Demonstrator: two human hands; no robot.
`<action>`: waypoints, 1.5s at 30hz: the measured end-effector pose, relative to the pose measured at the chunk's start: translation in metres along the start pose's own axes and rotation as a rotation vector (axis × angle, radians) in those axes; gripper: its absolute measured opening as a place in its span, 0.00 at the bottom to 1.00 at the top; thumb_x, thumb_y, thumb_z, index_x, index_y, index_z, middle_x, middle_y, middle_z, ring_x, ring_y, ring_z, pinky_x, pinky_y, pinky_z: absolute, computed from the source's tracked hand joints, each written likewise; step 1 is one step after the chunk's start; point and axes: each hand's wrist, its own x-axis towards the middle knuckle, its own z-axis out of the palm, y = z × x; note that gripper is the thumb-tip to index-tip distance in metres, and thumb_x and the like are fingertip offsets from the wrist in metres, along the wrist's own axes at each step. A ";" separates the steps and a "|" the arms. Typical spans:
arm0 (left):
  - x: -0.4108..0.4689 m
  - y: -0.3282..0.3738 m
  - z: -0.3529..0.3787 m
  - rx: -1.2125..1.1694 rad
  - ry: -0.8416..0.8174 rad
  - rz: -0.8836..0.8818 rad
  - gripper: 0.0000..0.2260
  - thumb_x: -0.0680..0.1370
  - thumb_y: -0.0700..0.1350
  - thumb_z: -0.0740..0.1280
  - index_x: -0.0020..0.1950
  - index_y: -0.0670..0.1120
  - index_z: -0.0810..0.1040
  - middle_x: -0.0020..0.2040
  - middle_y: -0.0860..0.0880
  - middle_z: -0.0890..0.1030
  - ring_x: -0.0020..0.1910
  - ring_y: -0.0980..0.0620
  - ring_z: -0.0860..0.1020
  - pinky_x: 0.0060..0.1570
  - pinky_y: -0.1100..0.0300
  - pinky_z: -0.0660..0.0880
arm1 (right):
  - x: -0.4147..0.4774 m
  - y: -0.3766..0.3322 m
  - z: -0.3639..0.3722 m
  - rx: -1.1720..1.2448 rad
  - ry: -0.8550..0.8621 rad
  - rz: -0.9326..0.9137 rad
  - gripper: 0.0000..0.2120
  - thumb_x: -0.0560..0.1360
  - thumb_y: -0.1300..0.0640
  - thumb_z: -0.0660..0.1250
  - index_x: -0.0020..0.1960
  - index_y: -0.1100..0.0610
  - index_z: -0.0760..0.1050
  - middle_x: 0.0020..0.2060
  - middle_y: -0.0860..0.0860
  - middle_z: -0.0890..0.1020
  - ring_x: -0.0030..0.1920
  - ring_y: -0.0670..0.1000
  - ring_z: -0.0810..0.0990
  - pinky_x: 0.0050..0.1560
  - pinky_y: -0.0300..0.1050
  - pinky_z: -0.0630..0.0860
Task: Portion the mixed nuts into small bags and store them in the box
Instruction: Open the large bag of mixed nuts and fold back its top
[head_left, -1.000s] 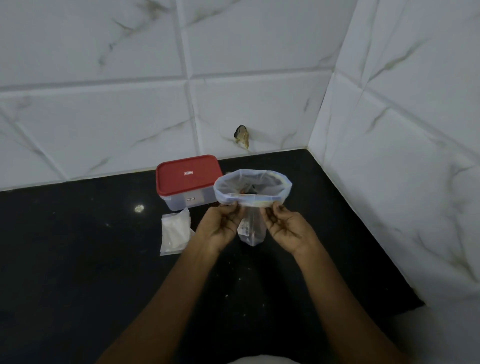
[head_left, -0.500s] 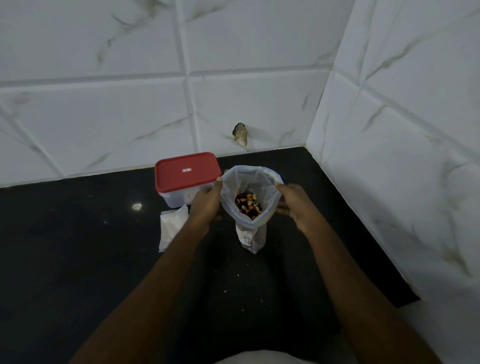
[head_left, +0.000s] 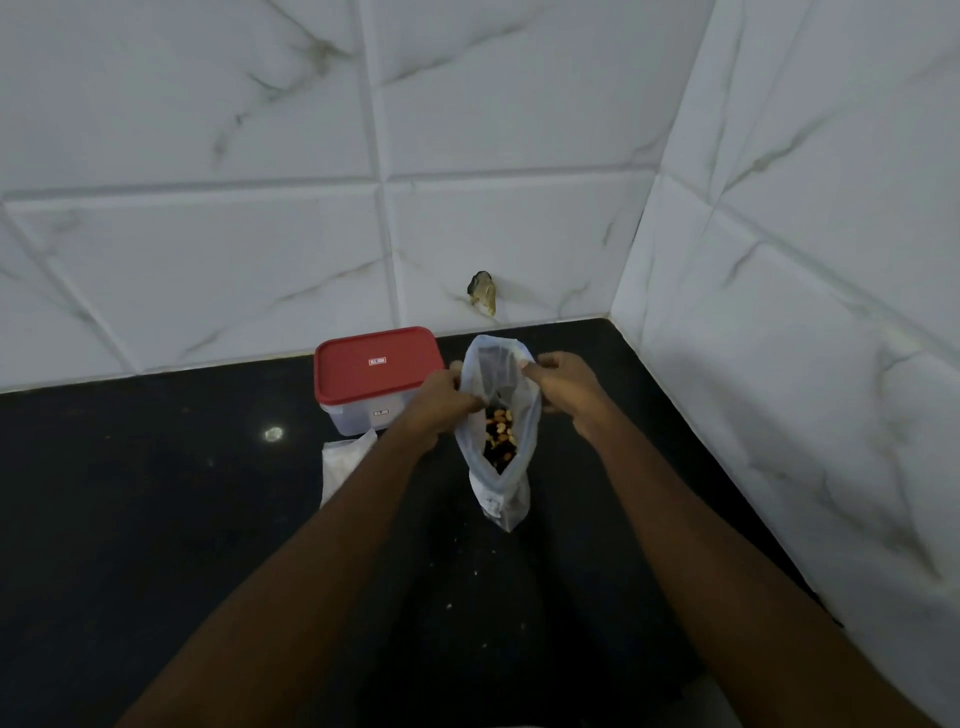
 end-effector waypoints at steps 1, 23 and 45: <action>0.003 0.002 0.001 0.018 0.051 0.010 0.13 0.79 0.43 0.66 0.63 0.42 0.74 0.54 0.47 0.78 0.52 0.50 0.77 0.40 0.59 0.76 | 0.002 -0.003 0.001 -0.040 0.004 -0.019 0.21 0.79 0.50 0.66 0.69 0.57 0.72 0.60 0.55 0.79 0.56 0.54 0.79 0.55 0.51 0.80; 0.001 0.027 0.002 0.080 0.063 0.220 0.12 0.81 0.50 0.64 0.51 0.42 0.81 0.43 0.46 0.80 0.39 0.55 0.76 0.37 0.64 0.72 | 0.003 0.002 -0.015 0.143 -0.062 -0.204 0.08 0.80 0.57 0.65 0.54 0.55 0.82 0.50 0.55 0.84 0.54 0.54 0.82 0.55 0.48 0.79; -0.016 -0.017 -0.018 0.217 -0.055 -0.126 0.13 0.82 0.49 0.62 0.59 0.42 0.77 0.54 0.42 0.80 0.50 0.46 0.80 0.41 0.58 0.78 | -0.029 0.052 -0.025 0.166 -0.303 0.143 0.09 0.79 0.59 0.66 0.56 0.62 0.79 0.52 0.59 0.83 0.51 0.55 0.83 0.46 0.46 0.81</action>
